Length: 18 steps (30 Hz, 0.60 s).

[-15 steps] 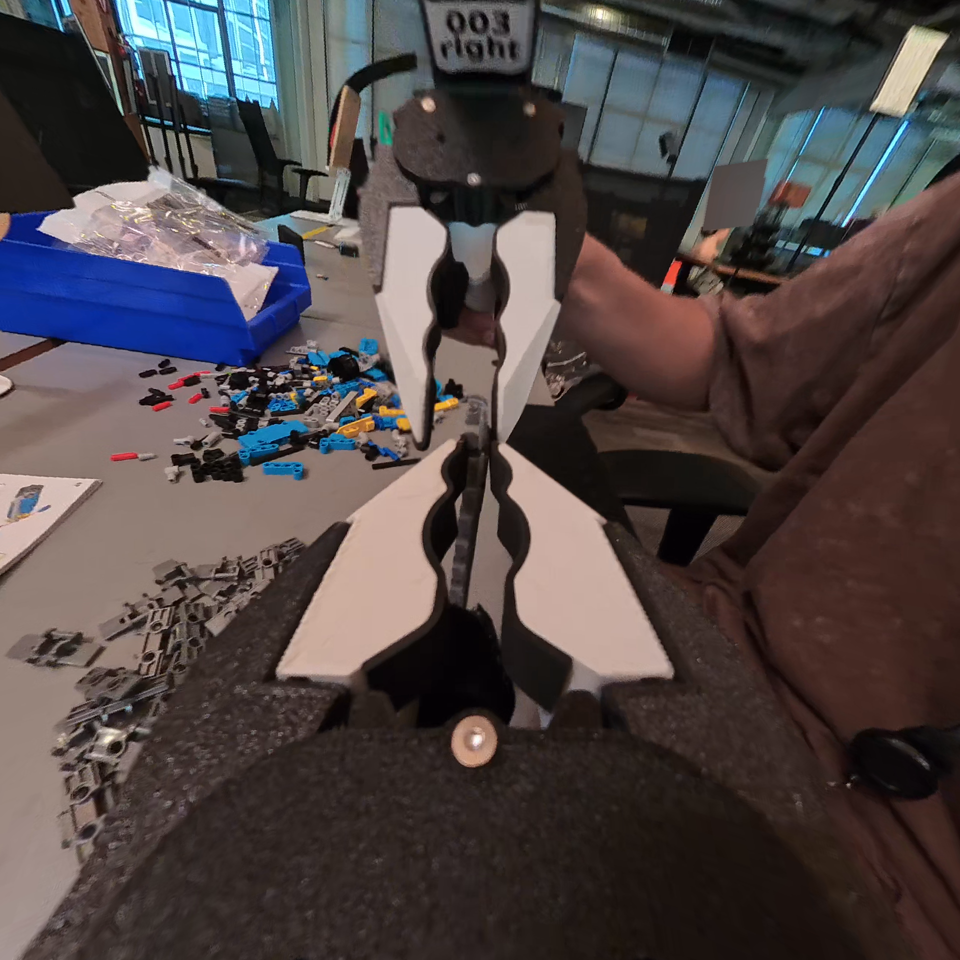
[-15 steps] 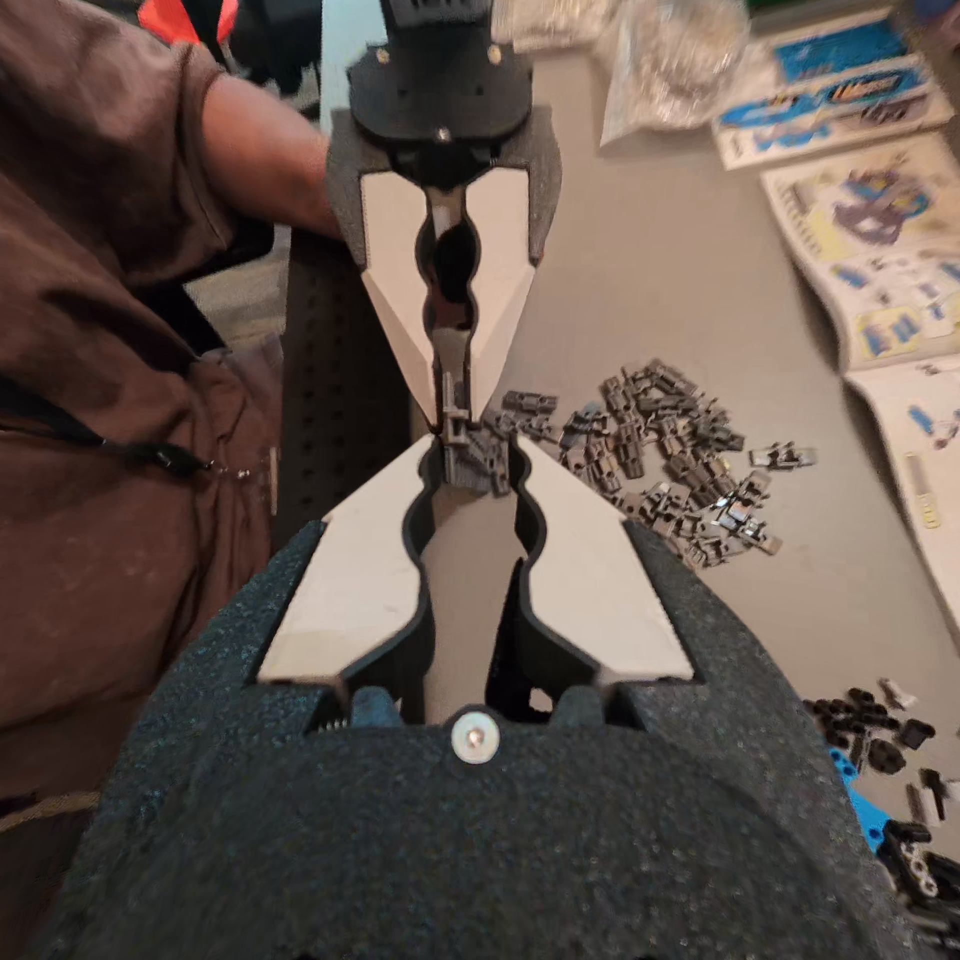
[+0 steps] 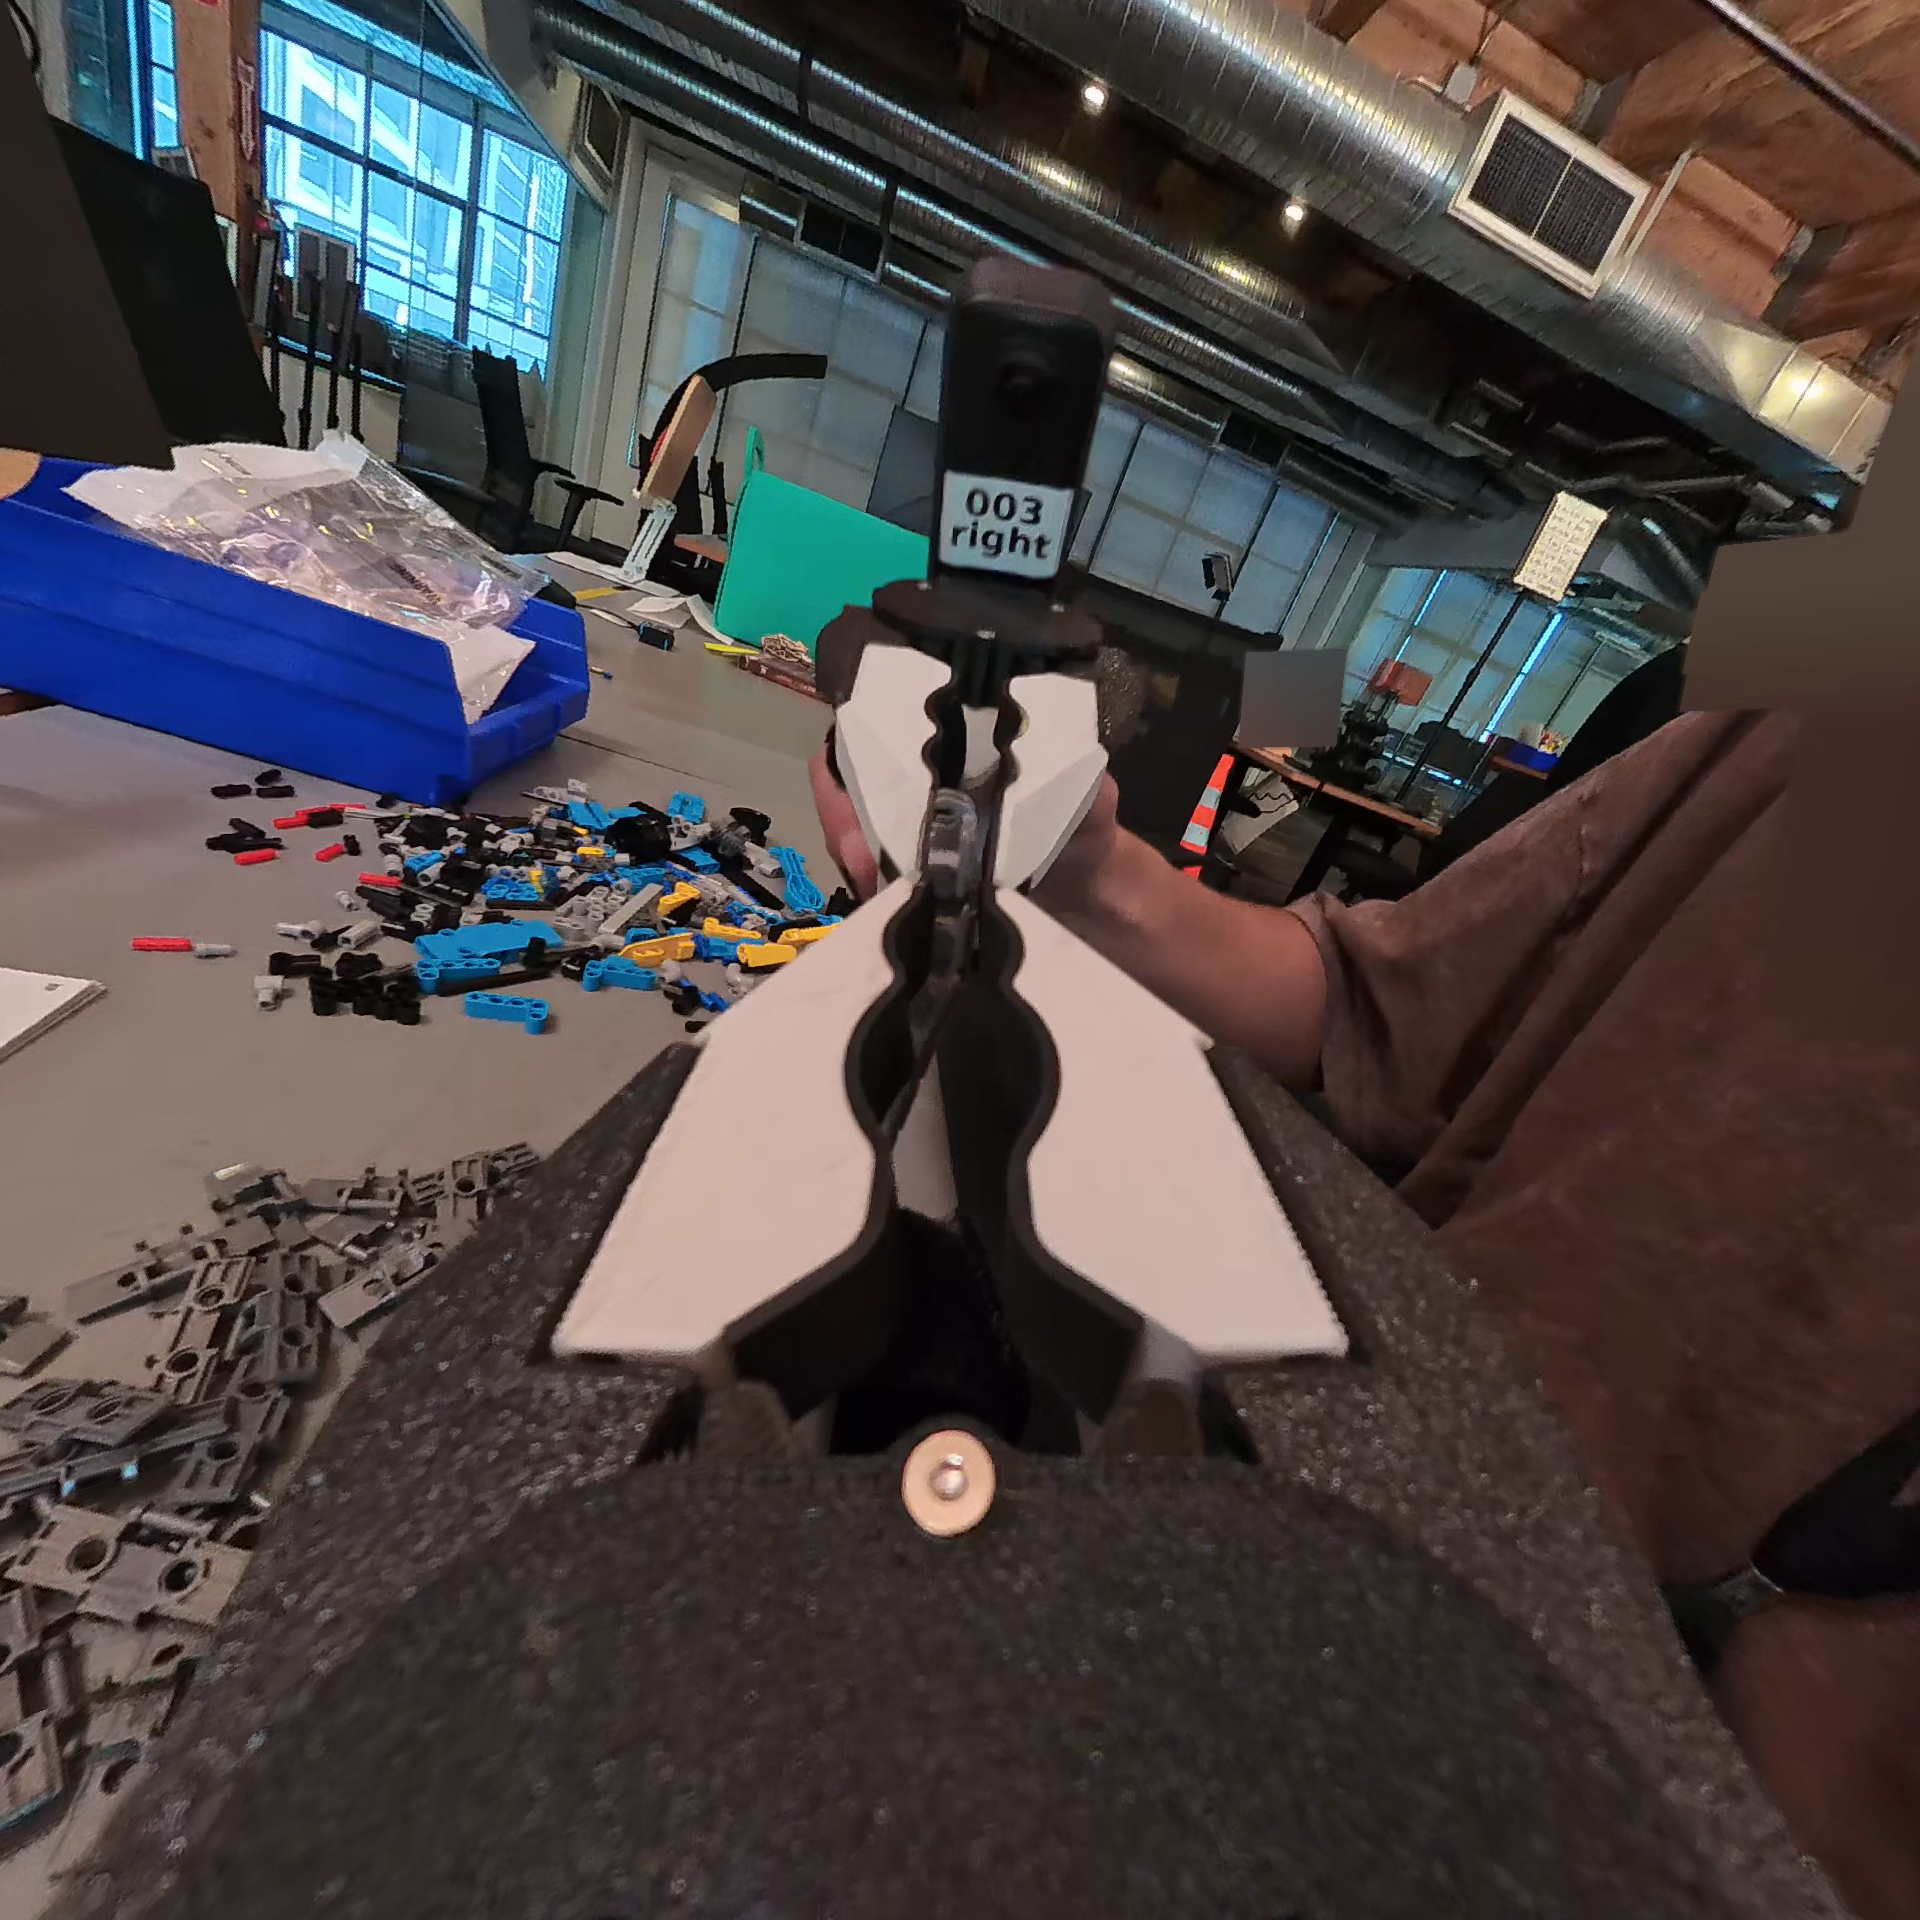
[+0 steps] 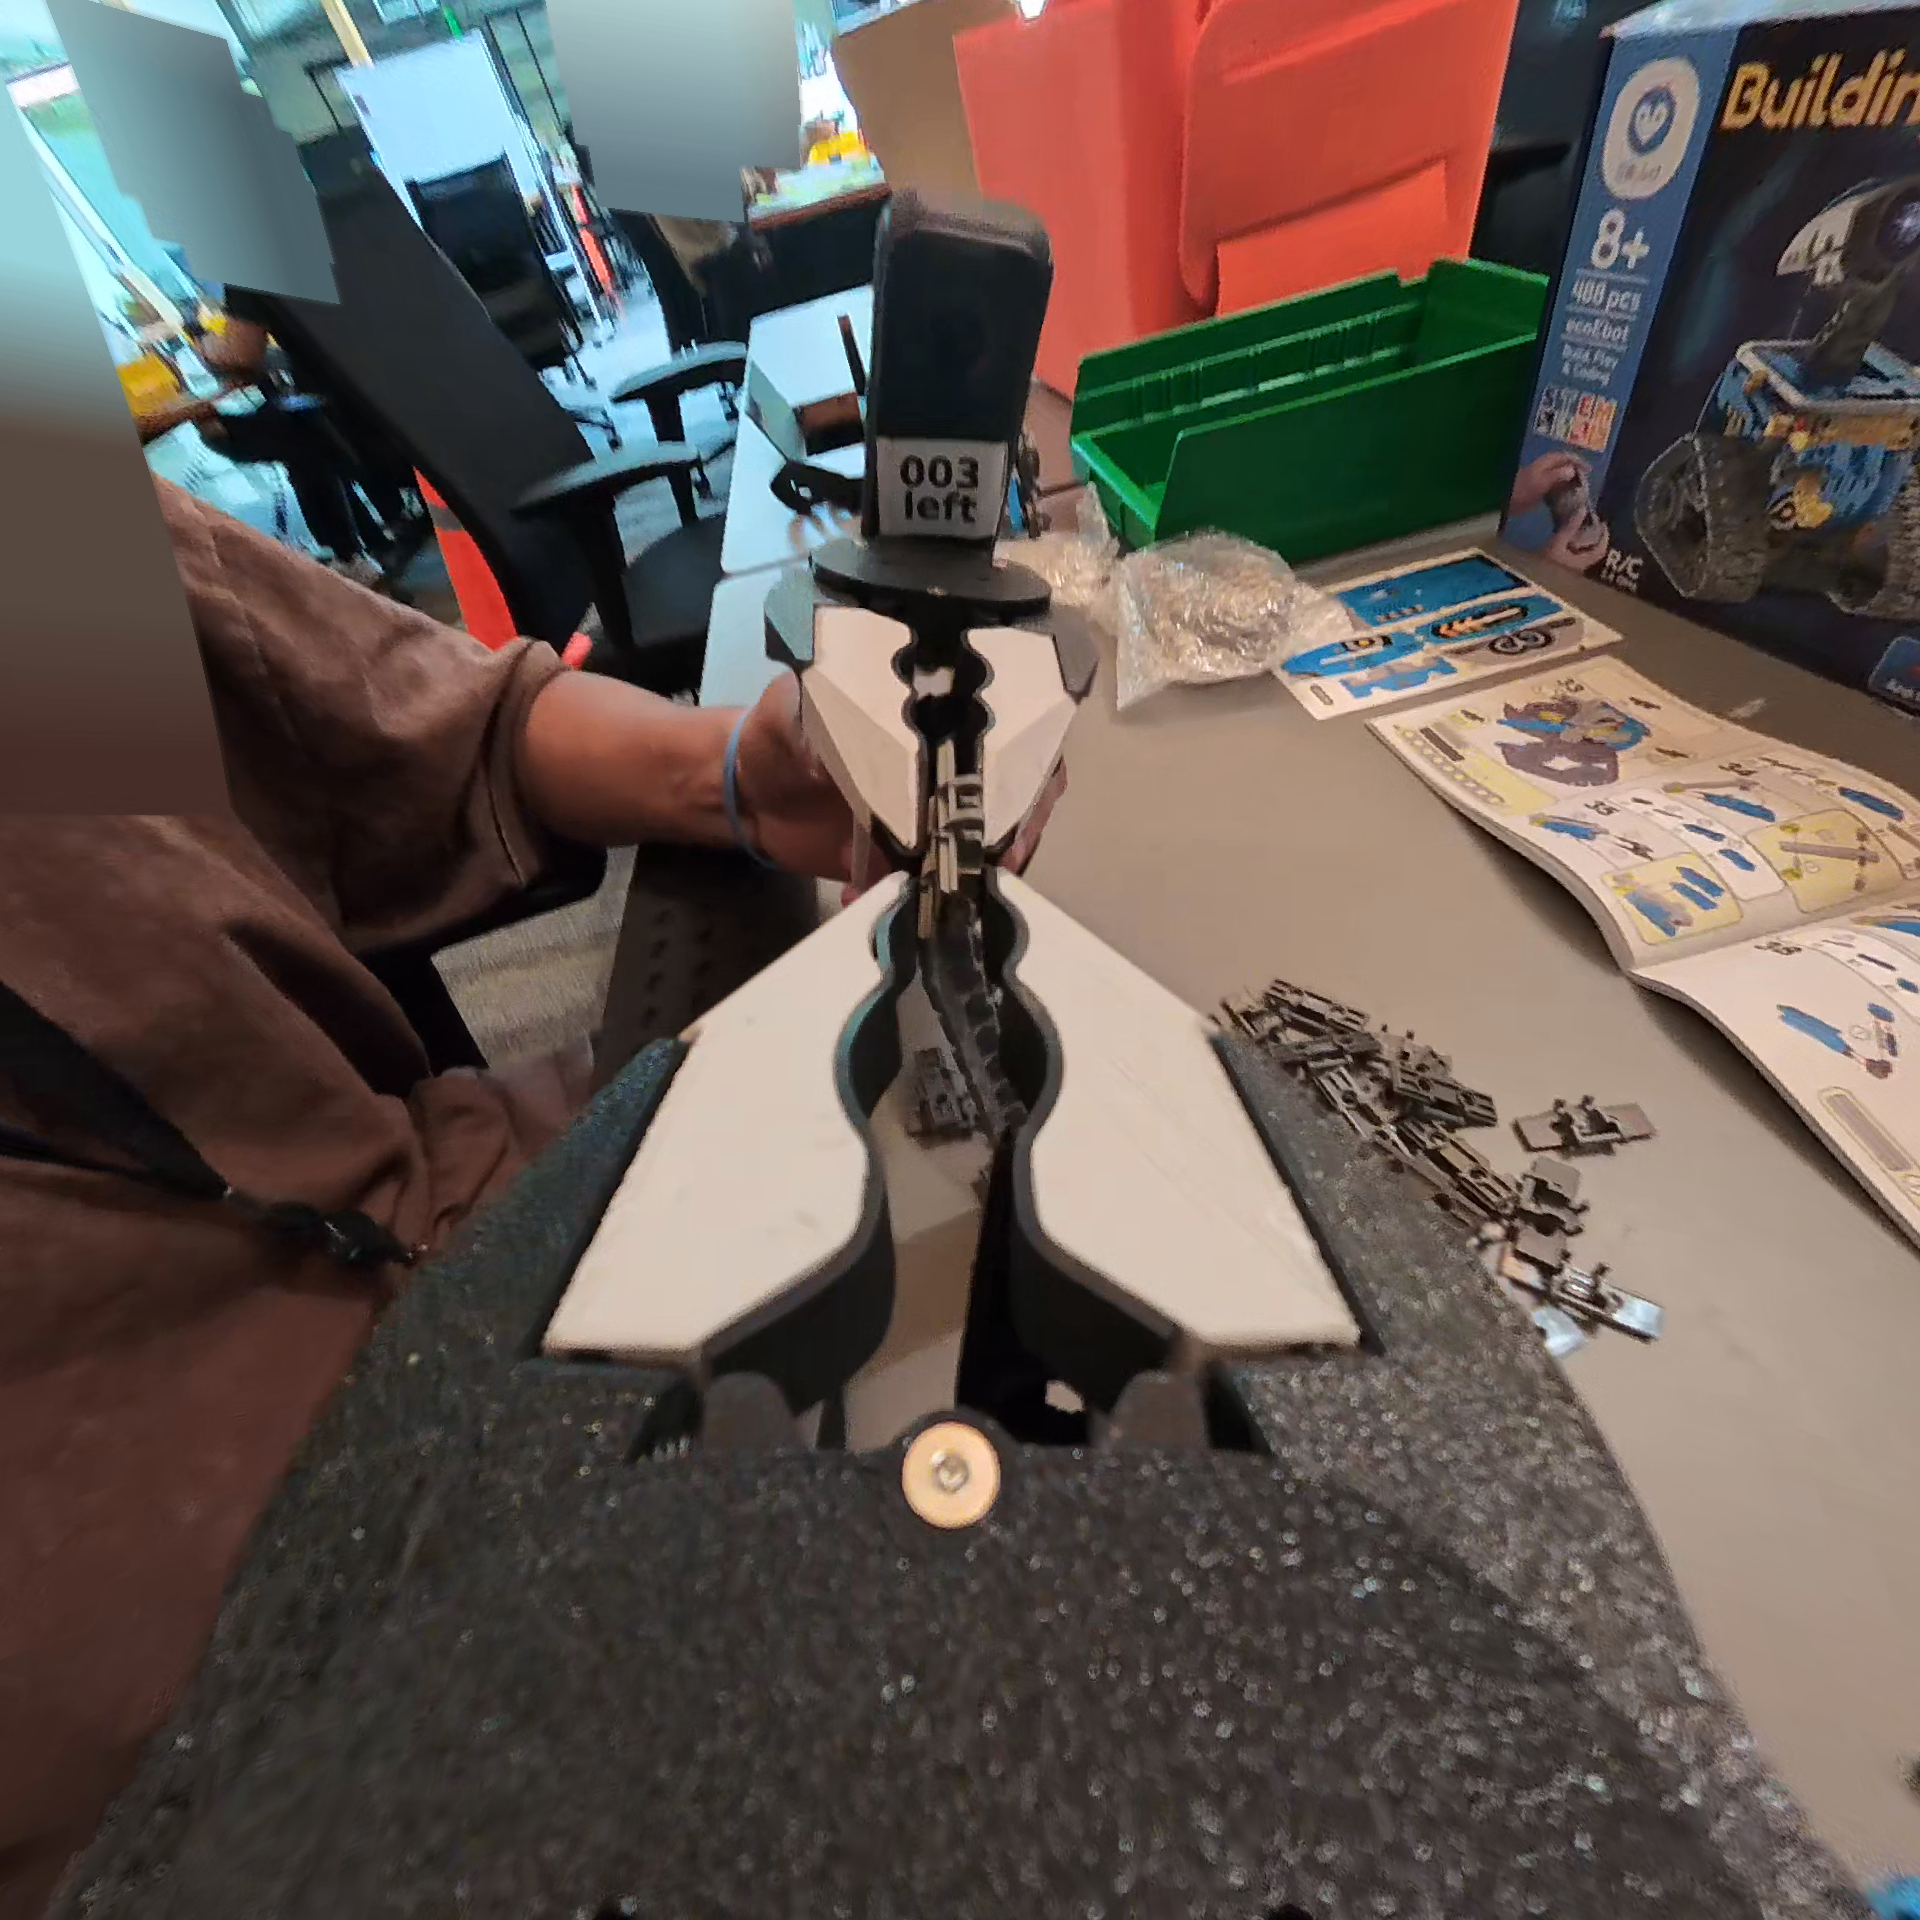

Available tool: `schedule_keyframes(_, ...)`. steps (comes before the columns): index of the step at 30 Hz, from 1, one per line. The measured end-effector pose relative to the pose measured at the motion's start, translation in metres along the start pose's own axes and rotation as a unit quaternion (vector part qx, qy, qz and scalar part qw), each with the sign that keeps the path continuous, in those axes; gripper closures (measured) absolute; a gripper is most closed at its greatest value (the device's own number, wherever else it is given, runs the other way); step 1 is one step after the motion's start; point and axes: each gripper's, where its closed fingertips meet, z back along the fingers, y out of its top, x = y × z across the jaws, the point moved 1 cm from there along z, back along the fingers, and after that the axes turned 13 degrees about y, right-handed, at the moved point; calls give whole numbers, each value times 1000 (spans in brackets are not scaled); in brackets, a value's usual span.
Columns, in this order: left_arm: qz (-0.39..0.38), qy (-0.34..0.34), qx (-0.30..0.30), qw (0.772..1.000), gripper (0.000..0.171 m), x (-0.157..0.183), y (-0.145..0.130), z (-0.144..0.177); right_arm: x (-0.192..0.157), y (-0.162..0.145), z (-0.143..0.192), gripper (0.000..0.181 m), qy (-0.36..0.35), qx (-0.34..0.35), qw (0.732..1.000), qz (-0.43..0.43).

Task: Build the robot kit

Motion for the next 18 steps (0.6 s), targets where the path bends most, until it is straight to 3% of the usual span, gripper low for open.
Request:
schedule_keyframes(8, 82, -50, 28, 995, 165, 2, 11, 5, -4, 15, 0, 169, 26, 102, 994, -30)
schedule_keyframes(18, 40, -27, 21, 999, 165, 1, 8, 5, -2, 13, -1, 171, 29, 118, 991, -50)
